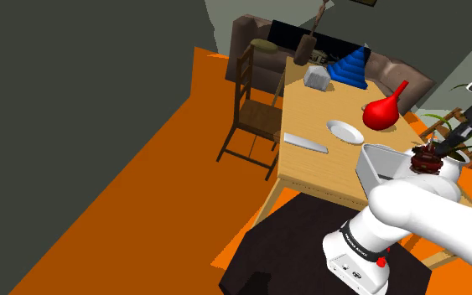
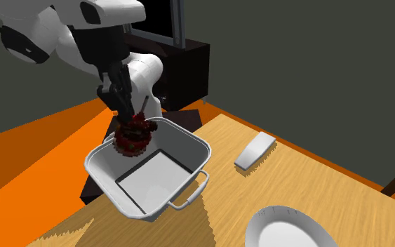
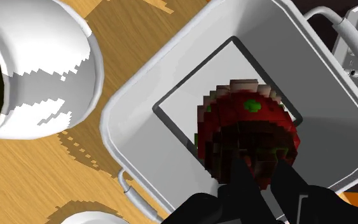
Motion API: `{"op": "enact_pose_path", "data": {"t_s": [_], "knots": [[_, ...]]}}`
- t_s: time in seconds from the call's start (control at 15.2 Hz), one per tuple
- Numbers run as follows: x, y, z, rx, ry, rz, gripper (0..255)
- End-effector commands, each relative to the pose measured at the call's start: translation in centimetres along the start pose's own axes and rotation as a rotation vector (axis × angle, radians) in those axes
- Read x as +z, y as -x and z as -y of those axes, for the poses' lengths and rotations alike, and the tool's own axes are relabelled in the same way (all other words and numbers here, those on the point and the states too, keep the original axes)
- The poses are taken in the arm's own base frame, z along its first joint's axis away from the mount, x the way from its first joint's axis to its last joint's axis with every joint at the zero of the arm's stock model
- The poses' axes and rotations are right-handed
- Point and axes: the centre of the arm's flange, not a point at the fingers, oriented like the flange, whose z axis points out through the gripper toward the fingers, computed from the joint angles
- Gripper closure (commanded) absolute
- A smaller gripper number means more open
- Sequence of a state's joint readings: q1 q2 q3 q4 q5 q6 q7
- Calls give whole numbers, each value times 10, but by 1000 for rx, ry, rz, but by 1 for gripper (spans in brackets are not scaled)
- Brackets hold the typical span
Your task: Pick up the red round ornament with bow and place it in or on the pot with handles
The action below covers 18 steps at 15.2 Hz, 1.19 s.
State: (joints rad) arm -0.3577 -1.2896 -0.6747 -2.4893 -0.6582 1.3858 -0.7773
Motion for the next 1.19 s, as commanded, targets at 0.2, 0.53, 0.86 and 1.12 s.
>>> {"op": "enact_pose_path", "data": {"t_s": [0.2, 0.53, 0.86, 1.12], "knots": [[27, 0, 1, 0, 1, 0, 255], [37, 1, 1, 0, 1, 0, 255], [37, 1, 1, 0, 1, 0, 255], [37, 1, 1, 0, 1, 0, 0]]}}
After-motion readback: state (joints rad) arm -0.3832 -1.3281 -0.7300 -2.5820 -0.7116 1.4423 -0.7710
